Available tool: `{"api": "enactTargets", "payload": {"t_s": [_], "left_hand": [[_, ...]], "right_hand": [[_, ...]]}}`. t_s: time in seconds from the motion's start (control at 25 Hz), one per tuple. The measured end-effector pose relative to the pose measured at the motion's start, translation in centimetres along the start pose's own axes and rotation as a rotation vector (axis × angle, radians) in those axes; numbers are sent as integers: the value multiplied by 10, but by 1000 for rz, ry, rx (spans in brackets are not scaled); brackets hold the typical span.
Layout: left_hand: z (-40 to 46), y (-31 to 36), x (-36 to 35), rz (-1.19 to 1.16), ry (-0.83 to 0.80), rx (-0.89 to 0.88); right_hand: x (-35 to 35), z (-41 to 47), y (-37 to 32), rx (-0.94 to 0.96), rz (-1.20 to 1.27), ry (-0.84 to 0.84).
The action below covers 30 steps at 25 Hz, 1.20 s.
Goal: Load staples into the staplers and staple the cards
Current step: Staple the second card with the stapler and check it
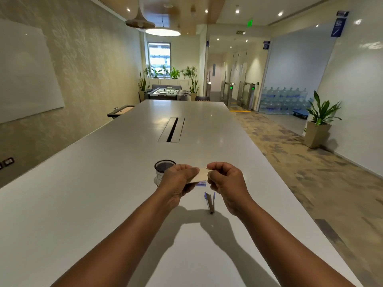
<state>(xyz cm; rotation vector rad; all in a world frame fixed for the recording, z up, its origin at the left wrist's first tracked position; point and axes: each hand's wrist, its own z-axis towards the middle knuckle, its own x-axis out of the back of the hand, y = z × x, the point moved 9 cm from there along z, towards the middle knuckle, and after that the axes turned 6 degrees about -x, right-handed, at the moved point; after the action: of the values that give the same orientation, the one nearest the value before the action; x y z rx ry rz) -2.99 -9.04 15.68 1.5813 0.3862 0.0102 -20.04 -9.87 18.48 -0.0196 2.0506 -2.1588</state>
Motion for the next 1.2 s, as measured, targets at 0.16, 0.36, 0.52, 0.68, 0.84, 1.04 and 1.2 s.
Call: {"api": "enactTargets", "payload": {"t_s": [0.16,0.36,0.52,0.68,0.84,1.04,1.2], "left_hand": [[1,-3,-2,12,-56,-1],[8,-11,1,30,-34,-6],[11,-19,3,29,-10,9],[11,-18,3,40,-66,5],[15,-19,4,34,-35,23],[18,-19,1,0,-27,25],[16,-12,-1,39,-94,-14]], "right_hand": [[3,4,12,-19,-9,32],[3,9,20,-27,-9,33],[1,11,25,-17,-14,26],[3,13,28,-32,-16,44],[1,16,27,-30,-25,16],[3,20,23,4,-47,-7],[8,25,27,1,-43,5]]}}
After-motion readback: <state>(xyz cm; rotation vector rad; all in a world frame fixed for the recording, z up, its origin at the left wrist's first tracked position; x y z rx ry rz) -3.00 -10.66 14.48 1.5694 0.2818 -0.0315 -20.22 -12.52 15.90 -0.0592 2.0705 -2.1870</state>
